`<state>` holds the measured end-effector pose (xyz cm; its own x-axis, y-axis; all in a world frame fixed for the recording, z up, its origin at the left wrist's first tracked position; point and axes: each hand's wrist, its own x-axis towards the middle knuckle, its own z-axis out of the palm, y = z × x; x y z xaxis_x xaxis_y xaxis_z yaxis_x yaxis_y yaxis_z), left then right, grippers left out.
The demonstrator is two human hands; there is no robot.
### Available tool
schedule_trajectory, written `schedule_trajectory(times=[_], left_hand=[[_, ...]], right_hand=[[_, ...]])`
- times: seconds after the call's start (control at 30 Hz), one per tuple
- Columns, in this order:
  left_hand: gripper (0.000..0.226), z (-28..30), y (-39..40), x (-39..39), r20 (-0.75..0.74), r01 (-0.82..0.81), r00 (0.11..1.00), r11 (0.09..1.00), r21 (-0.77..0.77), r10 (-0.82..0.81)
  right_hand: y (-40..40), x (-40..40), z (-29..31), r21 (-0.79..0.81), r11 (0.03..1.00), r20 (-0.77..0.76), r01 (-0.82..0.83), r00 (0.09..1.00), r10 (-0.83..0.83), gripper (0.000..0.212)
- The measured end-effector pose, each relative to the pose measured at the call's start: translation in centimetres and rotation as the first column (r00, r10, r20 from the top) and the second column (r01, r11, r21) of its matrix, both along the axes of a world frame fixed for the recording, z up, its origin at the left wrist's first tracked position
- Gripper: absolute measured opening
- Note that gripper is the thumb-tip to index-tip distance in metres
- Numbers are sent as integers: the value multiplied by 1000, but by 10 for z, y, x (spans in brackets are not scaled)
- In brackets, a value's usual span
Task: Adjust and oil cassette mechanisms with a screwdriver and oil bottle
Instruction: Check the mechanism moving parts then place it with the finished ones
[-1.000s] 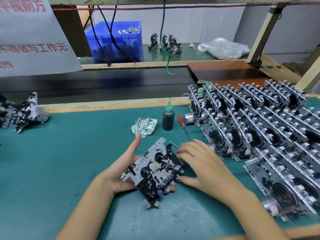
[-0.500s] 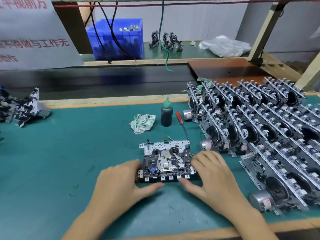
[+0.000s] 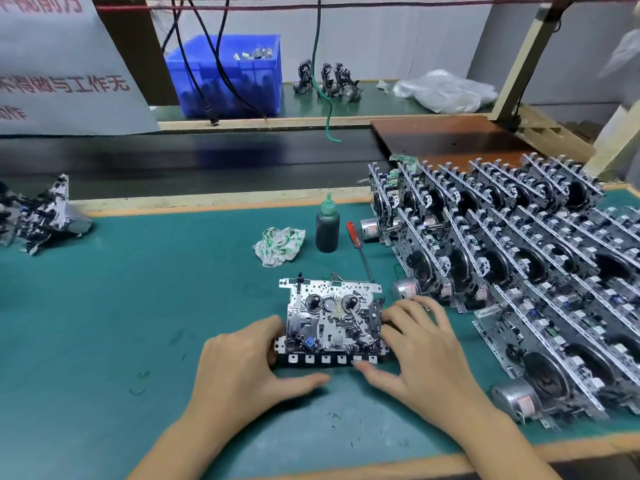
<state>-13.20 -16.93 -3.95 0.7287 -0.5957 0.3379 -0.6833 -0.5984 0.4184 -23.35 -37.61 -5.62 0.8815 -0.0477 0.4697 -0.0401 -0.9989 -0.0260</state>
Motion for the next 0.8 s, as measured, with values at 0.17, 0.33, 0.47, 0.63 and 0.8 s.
schedule_trajectory(times=[0.17,0.33,0.47,0.63,0.8], left_hand=[[55,-11,4,-4,-30,110,994,994,27,-110],[52,-10,2,-4,36,91,995,995,35,-93],[52,-14,4,-3,83,116,990,993,-4,-116],[63,-16,3,0,345,86,935,996,9,-84],[68,-17,2,1,355,111,930,994,-17,-98]], right_hand=[[2,1,0,-3,1000,25,23,999,-23,65],[-3,-1,1,6,999,-23,-39,999,39,61],[-8,-2,-1,-14,998,-1,-62,998,62,55],[-8,-3,1,55,995,-31,-88,995,90,60],[-7,-5,-1,65,993,-21,-94,995,96,56]])
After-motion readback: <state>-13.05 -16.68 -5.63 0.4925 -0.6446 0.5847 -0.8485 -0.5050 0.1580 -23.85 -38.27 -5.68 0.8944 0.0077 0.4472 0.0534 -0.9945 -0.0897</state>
